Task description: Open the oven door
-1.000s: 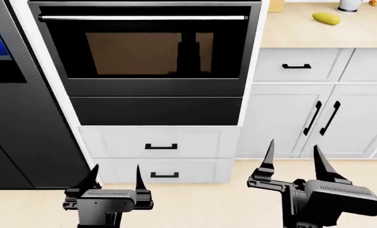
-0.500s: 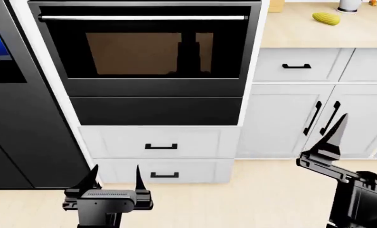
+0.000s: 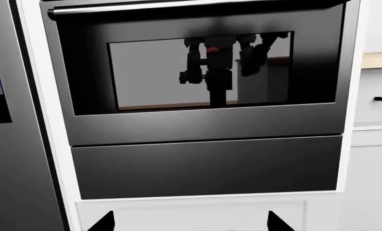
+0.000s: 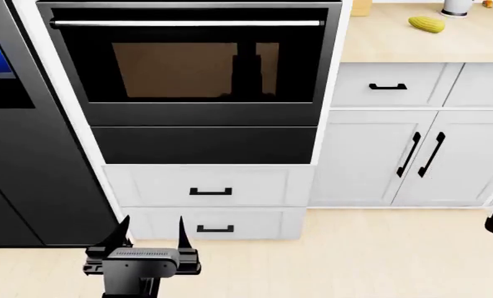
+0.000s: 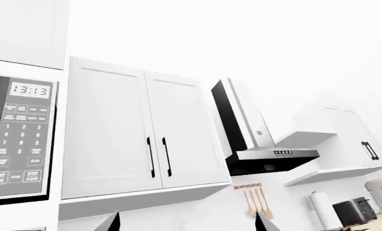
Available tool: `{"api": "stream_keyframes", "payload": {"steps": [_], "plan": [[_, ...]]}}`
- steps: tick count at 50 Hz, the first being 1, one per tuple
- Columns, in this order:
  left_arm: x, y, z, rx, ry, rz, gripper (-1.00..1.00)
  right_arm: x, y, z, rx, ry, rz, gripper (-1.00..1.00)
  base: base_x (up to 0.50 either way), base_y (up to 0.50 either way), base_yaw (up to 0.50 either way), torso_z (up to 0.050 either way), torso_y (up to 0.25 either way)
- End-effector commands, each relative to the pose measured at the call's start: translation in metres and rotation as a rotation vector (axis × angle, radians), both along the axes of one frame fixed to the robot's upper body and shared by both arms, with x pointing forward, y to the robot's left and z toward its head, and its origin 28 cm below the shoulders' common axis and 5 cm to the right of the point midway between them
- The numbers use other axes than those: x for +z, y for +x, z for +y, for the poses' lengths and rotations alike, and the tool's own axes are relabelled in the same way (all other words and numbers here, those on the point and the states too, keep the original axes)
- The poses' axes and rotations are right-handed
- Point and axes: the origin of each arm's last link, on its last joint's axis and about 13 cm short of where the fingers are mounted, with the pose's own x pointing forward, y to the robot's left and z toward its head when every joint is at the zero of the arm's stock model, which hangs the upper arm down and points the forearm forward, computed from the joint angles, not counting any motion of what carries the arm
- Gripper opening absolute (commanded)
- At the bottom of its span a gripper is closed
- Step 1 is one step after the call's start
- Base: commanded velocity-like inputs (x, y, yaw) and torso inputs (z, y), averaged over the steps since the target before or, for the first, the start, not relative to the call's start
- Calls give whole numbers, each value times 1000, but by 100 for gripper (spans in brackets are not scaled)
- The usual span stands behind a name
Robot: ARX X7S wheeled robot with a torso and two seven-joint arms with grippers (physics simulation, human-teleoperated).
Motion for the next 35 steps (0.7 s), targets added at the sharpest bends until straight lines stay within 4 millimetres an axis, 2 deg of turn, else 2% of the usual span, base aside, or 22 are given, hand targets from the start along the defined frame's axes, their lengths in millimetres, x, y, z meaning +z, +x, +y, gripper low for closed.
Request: {"api": "stream_keyframes", "payload": {"steps": [1,11,20,35], "plan": [[0,0,0,1,0,2,100,12,-16,-6,-42,-34,-136,100,0,0,0,0,0],[0,0,0,2,0,2,100,19,-30,-8,-103,-69,-277,100,0,0,0,0,0],[-1,0,0,0,2,4,100,19,-34,-9,-106,-100,-333,100,0,0,0,0,0],[-1,-1,0,-2,3,6,100,15,-30,-9,-106,-102,-349,100,0,0,0,0,0]]}}
